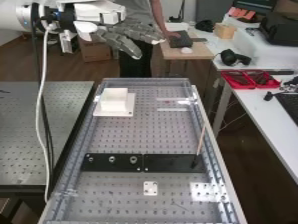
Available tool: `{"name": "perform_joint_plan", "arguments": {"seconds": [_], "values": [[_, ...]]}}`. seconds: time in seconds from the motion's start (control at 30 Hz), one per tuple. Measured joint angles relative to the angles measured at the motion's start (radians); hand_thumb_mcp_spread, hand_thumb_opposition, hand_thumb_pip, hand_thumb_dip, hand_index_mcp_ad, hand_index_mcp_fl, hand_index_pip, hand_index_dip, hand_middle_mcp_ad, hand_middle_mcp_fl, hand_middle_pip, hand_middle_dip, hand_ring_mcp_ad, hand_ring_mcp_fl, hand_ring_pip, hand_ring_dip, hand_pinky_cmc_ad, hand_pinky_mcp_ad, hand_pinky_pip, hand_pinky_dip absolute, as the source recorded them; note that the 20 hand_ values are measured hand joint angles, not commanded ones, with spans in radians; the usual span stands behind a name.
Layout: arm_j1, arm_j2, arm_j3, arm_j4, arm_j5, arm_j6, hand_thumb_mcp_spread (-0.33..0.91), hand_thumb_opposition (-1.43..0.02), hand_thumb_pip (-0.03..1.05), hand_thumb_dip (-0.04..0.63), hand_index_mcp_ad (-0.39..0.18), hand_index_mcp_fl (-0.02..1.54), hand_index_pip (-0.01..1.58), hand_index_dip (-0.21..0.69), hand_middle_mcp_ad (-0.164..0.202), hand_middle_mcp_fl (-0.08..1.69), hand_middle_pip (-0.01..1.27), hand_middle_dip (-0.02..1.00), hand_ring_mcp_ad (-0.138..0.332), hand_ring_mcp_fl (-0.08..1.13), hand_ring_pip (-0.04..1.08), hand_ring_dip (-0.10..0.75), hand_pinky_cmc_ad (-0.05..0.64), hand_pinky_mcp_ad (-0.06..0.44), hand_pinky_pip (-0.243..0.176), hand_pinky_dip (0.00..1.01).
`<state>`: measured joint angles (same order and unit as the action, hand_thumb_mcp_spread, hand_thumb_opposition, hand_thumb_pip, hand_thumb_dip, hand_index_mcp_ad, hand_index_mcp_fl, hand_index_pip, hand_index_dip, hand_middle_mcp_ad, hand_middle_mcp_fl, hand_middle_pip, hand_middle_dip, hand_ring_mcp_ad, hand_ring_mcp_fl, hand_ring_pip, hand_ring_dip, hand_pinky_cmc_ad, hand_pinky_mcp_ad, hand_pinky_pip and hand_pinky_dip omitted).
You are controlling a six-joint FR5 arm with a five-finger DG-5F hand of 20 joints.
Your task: Grab the pcb board and place it in the clear container
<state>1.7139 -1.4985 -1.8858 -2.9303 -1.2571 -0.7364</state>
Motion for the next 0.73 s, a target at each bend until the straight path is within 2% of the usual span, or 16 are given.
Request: {"name": "perform_joint_plan", "arguments": {"seconds": [0.13,0.17,0.27,0.33,0.47,0.53,0.6,0.73], "values": [[-0.006,0.016,-0.004,-0.005,-0.008,-0.004,0.27,-0.81,0.65,0.223,-0.103,0.14,0.37,0.065,0.075,0.09,0.13,0.16,0.194,0.0,0.09,0.037,0.344,0.278,-0.108,0.66],[-0.008,0.02,-0.005,-0.012,-0.01,-0.003,0.27,-0.79,0.65,0.206,-0.101,0.14,0.36,0.065,0.075,0.09,0.13,0.16,0.194,0.0,0.09,0.037,0.361,0.281,-0.105,0.66],[-0.012,0.033,-0.008,-0.021,-0.018,-0.002,0.25,-0.77,0.6,0.188,-0.091,0.14,0.32,0.068,0.073,0.09,0.13,0.16,0.194,0.0,0.09,0.037,0.363,0.281,-0.105,0.66],[-0.014,0.041,-0.009,-0.024,-0.024,-0.003,0.26,-0.77,0.6,0.188,-0.091,0.14,0.28,0.066,0.075,0.09,0.13,0.16,0.194,0.0,0.09,0.037,0.363,0.281,-0.12,0.66],[-0.021,0.053,-0.01,-0.034,-0.043,-0.006,0.24,-0.76,0.59,0.173,-0.091,0.14,0.2,0.096,0.075,0.09,0.13,0.16,0.194,0.0,0.09,0.037,0.363,0.278,-0.119,0.66],[-0.025,0.055,-0.01,-0.04,-0.053,-0.006,0.24,-0.76,0.58,0.175,-0.096,0.14,0.17,0.103,0.075,0.09,0.13,0.15,0.194,0.0,0.09,0.037,0.363,0.295,-0.119,0.66],[-0.031,0.06,-0.014,-0.043,-0.063,-0.002,0.24,-0.76,0.58,0.175,-0.08,0.15,0.15,0.096,0.075,0.09,0.13,0.15,0.194,0.0,0.09,0.037,0.361,0.297,-0.119,0.66],[-0.041,0.07,-0.026,-0.043,-0.074,0.006,0.24,-0.76,0.57,0.159,-0.065,0.17,0.15,0.138,0.073,0.09,0.13,0.16,0.194,0.0,0.09,0.037,0.379,0.295,-0.119,0.66]]}}
